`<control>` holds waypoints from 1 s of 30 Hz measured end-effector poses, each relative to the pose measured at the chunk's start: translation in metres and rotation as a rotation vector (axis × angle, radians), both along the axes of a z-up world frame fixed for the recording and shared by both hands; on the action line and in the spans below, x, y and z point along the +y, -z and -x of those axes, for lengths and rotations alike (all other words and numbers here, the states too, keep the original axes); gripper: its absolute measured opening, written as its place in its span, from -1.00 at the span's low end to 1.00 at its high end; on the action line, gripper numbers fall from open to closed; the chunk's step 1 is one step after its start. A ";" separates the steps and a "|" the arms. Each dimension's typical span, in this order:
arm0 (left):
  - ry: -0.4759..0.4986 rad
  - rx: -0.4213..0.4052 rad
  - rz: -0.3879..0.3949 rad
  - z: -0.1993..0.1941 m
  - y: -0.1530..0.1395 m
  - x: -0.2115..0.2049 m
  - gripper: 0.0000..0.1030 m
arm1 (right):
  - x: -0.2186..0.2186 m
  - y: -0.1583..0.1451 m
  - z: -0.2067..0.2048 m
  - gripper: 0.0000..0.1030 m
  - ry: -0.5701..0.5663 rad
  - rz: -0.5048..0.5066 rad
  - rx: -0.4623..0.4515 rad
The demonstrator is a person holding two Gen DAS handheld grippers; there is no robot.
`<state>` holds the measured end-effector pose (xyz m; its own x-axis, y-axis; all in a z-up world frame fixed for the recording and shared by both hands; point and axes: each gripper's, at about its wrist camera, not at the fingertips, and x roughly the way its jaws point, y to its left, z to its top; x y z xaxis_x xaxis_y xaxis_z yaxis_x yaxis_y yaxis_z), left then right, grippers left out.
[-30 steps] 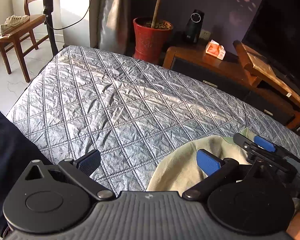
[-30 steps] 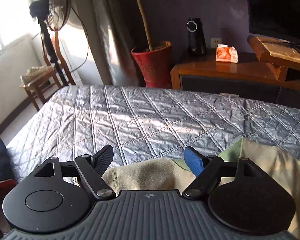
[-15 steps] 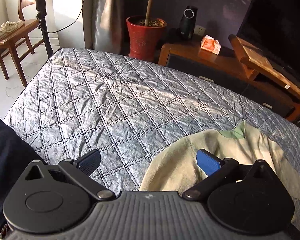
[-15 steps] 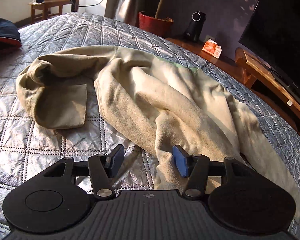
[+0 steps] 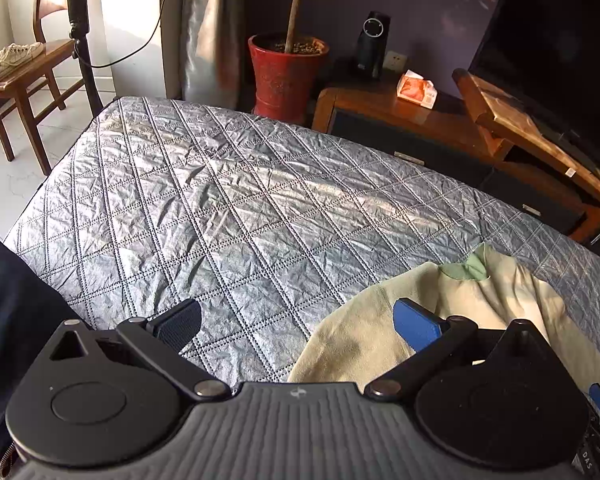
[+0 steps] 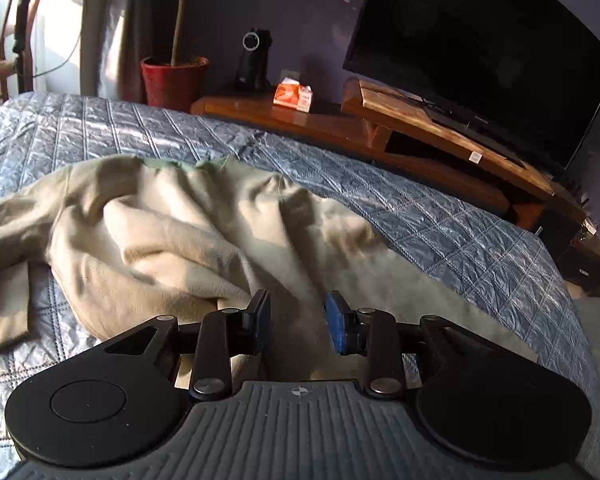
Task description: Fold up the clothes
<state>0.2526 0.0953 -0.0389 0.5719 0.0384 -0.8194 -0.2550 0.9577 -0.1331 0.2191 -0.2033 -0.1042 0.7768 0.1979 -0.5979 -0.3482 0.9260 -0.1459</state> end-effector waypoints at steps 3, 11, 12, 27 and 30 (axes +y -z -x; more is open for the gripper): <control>0.000 0.000 0.005 -0.001 0.001 -0.001 0.98 | 0.011 -0.013 0.028 -0.23 -0.142 -0.042 -0.055; 0.007 0.002 -0.003 -0.001 0.002 -0.004 0.98 | 0.039 0.040 0.034 -0.23 -0.251 0.079 0.204; 0.007 0.002 -0.002 -0.001 0.002 -0.004 0.98 | 0.037 0.045 0.029 -0.23 -0.236 0.075 0.218; 0.018 0.002 -0.009 -0.001 0.002 -0.007 0.98 | 0.001 0.006 0.043 -0.93 -0.368 -0.251 0.305; 0.016 0.003 -0.007 -0.002 0.003 -0.008 0.98 | 0.001 -0.020 0.067 -0.92 -0.570 -0.331 0.310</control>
<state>0.2543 0.0876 -0.0417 0.5699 0.0352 -0.8210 -0.2399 0.9627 -0.1253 0.1518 -0.2024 -0.0842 0.3032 0.7299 -0.6126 -0.7696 0.5666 0.2942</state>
